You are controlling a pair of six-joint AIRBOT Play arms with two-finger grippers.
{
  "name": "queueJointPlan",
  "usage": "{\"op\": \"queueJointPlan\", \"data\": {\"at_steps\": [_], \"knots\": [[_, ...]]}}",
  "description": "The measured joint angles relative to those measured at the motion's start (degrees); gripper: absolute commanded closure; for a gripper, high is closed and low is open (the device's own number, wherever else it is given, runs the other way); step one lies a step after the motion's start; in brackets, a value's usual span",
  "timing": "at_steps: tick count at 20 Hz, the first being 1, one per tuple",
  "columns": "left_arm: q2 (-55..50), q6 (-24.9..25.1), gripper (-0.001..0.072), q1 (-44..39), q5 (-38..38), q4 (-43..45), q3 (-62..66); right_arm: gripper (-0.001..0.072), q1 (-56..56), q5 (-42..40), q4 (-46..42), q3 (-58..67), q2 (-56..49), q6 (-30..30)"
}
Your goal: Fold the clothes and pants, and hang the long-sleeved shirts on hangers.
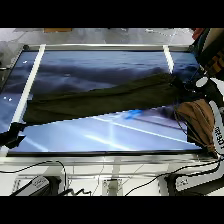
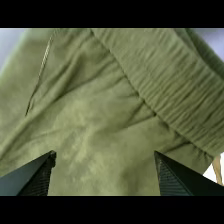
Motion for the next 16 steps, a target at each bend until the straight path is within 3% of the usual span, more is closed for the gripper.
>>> {"op": "queueJointPlan", "data": {"at_steps": [4,9,11,12,15,16], "knots": [[-3.7,2.6,-0.0005,-3.2,7.9,-8.2,-1.8,0.0026,0.0,4.5,-0.2,0.0,0.4,-0.2],[-9.6,9.8,-0.0005,-10.7,17.0,-20.3,0.2,0.0027,0.0,8.0,-0.1,0.0,2.4,-3.3],[-11.4,11.3,0.0031,-13.3,20.8,-24.6,1.7,0.0027,0.0,9.0,0.5,0.0,3.2,-4.7],[-12.3,11.8,0.0168,-14.3,22.3,-26.1,2.6,0.0035,0.2,9.7,1.0,0.0,3.6,-5.8],[-13.8,12.7,0.0639,-16.1,25.1,-28.9,6.3,0.034,1.3,11.3,1.9,0.0,4.3,-8.5],[-14.1,12.9,0.0689,-16.4,25.0,-29.1,8.2,0.0395,2.0,11.6,2.0,0.0,4.4,-9.0]]}}
